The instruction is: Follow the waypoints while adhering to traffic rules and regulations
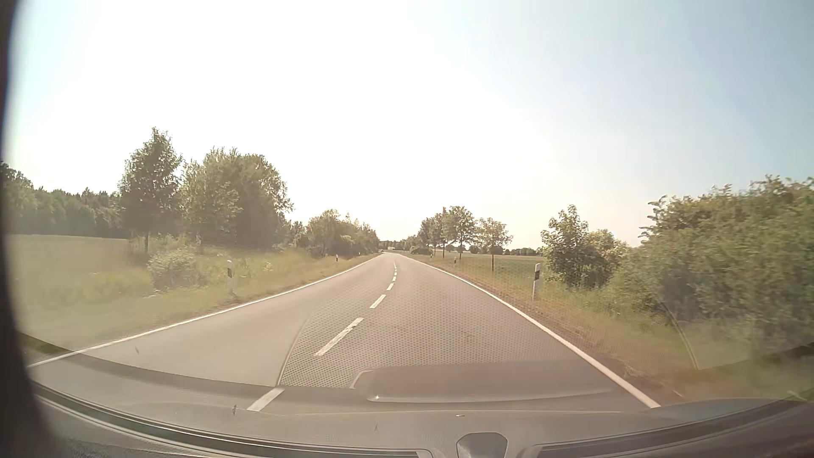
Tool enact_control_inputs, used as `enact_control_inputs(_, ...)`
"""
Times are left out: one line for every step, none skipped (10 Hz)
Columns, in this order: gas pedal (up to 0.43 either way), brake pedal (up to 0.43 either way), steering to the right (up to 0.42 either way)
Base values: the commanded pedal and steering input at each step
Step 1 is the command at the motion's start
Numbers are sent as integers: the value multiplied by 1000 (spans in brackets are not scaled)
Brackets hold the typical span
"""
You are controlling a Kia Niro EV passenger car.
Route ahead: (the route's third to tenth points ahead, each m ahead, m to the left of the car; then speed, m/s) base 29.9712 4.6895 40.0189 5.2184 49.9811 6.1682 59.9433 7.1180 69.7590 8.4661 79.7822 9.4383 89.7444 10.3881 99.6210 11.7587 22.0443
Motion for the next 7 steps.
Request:
enact_control_inputs(248, 6, -10)
enact_control_inputs(248, 6, -10)
enact_control_inputs(248, 6, -9)
enact_control_inputs(248, 6, -9)
enact_control_inputs(248, 6, -9)
enact_control_inputs(248, 6, -8)
enact_control_inputs(248, 6, -8)
